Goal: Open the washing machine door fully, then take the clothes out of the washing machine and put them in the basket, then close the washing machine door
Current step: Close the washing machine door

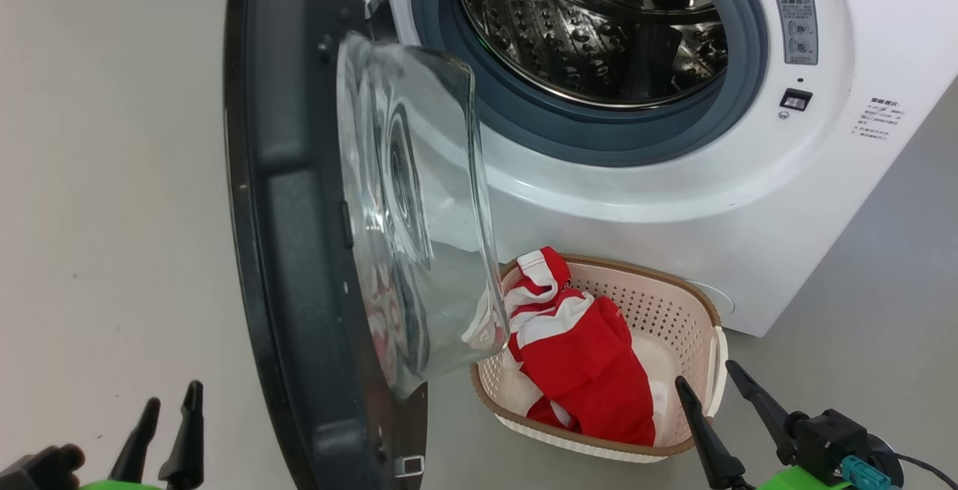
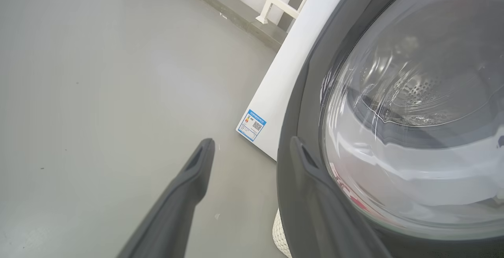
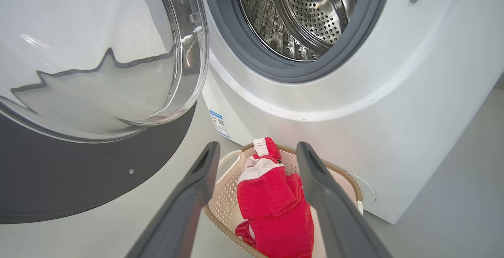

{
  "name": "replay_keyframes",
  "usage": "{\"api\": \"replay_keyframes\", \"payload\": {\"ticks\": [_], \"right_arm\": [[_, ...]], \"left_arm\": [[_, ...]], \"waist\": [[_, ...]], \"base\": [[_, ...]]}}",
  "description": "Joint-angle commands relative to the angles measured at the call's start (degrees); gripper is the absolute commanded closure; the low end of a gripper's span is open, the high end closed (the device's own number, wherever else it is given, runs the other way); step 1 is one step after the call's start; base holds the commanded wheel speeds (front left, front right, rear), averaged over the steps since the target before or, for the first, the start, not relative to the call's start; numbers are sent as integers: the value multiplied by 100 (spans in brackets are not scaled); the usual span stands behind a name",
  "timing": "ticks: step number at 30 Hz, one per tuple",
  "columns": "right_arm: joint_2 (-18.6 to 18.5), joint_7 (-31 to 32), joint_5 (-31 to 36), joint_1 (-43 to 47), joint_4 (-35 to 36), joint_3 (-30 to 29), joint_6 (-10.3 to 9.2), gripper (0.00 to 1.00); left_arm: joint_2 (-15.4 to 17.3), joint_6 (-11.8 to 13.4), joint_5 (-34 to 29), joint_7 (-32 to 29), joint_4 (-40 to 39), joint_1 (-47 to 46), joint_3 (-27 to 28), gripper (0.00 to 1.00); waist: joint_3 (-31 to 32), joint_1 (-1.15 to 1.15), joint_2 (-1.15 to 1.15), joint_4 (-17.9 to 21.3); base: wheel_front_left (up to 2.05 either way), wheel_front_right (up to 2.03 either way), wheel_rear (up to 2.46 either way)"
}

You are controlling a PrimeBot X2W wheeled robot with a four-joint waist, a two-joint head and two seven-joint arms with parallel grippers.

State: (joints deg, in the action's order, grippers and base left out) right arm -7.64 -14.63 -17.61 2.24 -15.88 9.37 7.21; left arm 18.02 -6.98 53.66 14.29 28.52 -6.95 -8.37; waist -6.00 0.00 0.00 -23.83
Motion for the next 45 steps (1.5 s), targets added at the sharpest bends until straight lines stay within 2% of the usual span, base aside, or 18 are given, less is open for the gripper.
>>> {"api": "replay_keyframes", "payload": {"ticks": [1,10,19,28,45], "right_arm": [[-78,-37,-1,-82,127,92,28,0],[-85,-37,-5,-98,112,82,28,0],[-86,-37,-10,-94,109,75,28,0],[-73,-37,-10,-90,99,82,28,0],[-55,-37,-4,-61,101,76,28,0]], "left_arm": [[124,40,-251,68,-148,-66,331,0],[-638,99,-2283,70,-669,231,1271,0],[-1214,28,-3779,70,-1422,475,1915,0],[-1469,-11,-4211,71,-1724,757,2149,0],[-1513,-37,-4270,71,-1836,857,2149,0]], "waist": [[4,0,0,-1],[10,0,0,-9],[26,0,0,-2],[63,0,0,35],[119,0,0,54]], "base": [[0,0,0],[0,0,0],[0,0,0],[0,0,0],[0,0,0]]}}
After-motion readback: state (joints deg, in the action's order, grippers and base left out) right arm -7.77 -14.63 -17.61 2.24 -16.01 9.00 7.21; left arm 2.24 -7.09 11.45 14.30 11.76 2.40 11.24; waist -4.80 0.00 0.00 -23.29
